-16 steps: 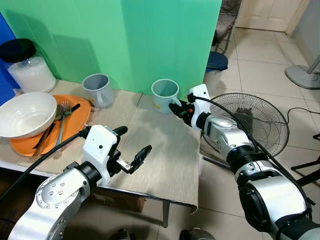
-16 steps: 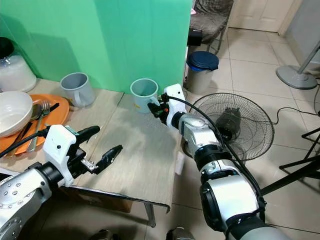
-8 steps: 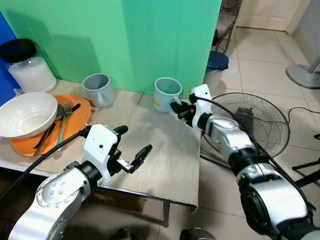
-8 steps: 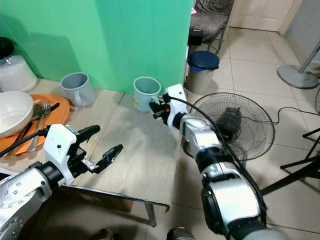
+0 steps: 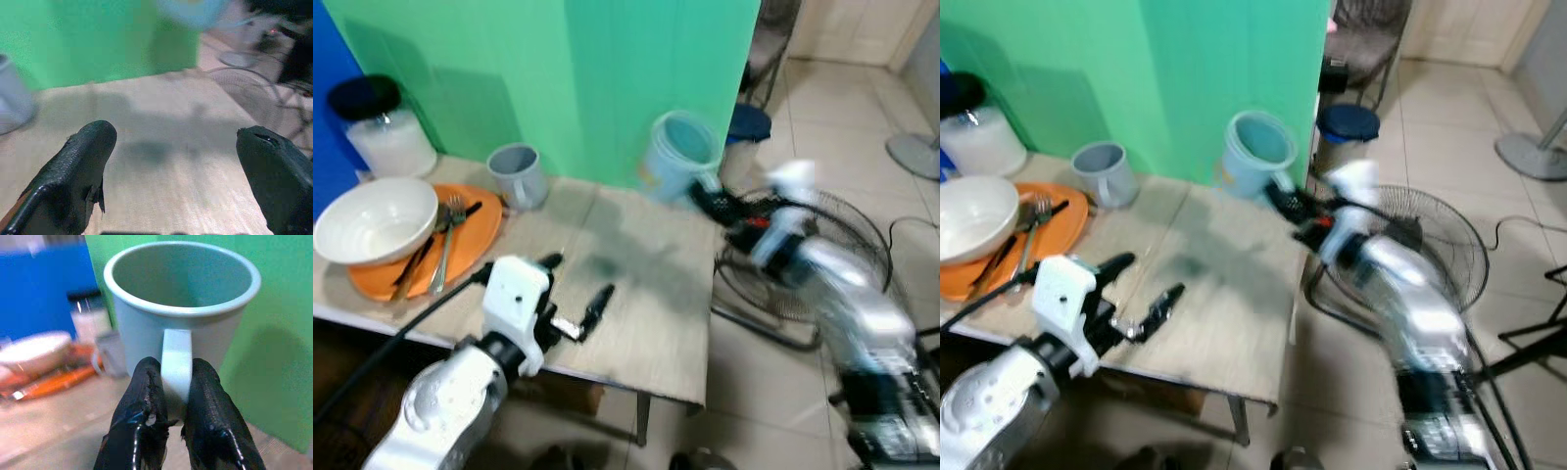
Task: Setting the table
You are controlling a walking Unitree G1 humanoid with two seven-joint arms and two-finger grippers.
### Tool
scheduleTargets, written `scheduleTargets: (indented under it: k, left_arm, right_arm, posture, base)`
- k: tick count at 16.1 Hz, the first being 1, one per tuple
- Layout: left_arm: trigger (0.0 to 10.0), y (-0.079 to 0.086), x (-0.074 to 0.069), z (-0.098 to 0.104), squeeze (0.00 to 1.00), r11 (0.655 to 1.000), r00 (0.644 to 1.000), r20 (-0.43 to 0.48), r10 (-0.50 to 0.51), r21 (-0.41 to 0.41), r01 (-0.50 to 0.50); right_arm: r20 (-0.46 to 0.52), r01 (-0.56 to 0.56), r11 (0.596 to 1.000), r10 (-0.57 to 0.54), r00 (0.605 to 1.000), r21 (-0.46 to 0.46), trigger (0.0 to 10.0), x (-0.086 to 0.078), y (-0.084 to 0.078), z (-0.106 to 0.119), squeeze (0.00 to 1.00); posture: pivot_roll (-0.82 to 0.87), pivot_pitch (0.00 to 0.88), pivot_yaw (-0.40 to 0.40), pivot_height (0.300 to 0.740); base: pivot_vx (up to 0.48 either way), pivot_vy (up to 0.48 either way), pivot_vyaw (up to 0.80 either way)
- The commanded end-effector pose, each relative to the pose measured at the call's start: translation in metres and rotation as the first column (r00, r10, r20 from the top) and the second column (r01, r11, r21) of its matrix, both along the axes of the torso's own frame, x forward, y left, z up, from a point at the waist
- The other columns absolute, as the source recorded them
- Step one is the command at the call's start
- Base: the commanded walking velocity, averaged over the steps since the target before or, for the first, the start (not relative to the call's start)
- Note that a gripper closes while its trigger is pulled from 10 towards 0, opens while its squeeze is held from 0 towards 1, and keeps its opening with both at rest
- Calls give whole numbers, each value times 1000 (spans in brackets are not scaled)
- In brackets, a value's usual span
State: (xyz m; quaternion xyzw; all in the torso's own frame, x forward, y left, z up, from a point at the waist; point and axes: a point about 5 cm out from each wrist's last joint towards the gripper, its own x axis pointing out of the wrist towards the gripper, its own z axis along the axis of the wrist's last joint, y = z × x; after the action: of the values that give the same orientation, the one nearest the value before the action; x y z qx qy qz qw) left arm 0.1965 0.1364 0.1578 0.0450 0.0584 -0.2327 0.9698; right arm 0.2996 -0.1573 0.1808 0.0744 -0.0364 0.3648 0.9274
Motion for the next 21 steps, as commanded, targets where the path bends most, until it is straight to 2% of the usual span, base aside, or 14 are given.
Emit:
scheduleTargets:
  k: [1, 3, 6, 7, 8, 9, 10, 14, 17, 21]
  left_arm:
    - [10000, 0, -2, 2, 0, 999, 998, 33, 52, 8, -52]
    - [10000, 3, 1, -1, 0, 987, 986, 58, 158, 24, -160]
    - [10000, 6, 12, 2, 0, 971, 967, 102, 235, 30, -239]
    - [10000, 6, 14, 2, 0, 966, 961, 107, 254, 25, -258]
    - [10000, 6, 14, 1, 0, 966, 962, 108, 253, 27, -257]
    - [10000, 6, 14, 2, 0, 963, 959, 124, 256, 49, -263]
    - [10000, 12, 12, 3, 0, 951, 946, 133, 296, 52, -305]
    - [10000, 27, 8, 4, 0, 925, 922, 151, 357, 83, -372]
    - [10000, 31, 7, 1, 0, 916, 917, 144, 371, 102, -387]
    - [10000, 27, 9, 1, 0, 922, 922, 148, 357, 99, -373]
  right_arm:
    - [8, 20, 1000, -20, 1000, 8, 10000, -11, -6, 7, 0]
    - [3, 161, 987, -161, 987, 20, 10000, -38, -17, 5, 0]
    - [-45, 252, 968, -251, 967, 15, 10000, -59, -16, -1, 0]
    - [-81, 303, 952, -305, 949, -37, 10000, -63, -14, -11, 0]
    - [-84, 310, 949, -313, 946, -49, 10000, -62, -14, -12, 0]
    - [-63, 345, 931, -354, 933, -119, 10000, -59, -15, -13, 0]
    - [-80, 364, 925, -373, 924, -110, 10000, -55, -15, -12, 0]
    - [-123, 437, 892, -449, 885, -115, 10000, -47, -13, -17, 0]
    - [-144, 432, 891, -449, 882, -138, 10000, -49, -6, -24, 0]
    - [-152, 434, 884, -459, 875, -173, 10000, -52, -3, -25, 0]
  posture:
    - [-49, 21, 44, 740]
    - [-75, 18, 48, 740]
    - [-97, 23, 56, 740]
    - [-97, 23, 56, 740]
    - [-100, 22, 51, 740]
    - [-95, 23, 32, 740]
    - [-91, 23, 21, 740]
    - [-71, 29, -1, 740]
    - [-70, 35, 7, 740]
    - [-76, 39, 18, 740]
  base:
    - [0, 0, 0]
    - [0, 0, -800]
    - [0, 0, -800]
    - [0, 0, -800]
    - [0, 0, -800]
    - [0, 0, -800]
    - [0, 0, -800]
    - [0, 0, -800]
    - [0, 0, -800]
    - [0, 0, -800]
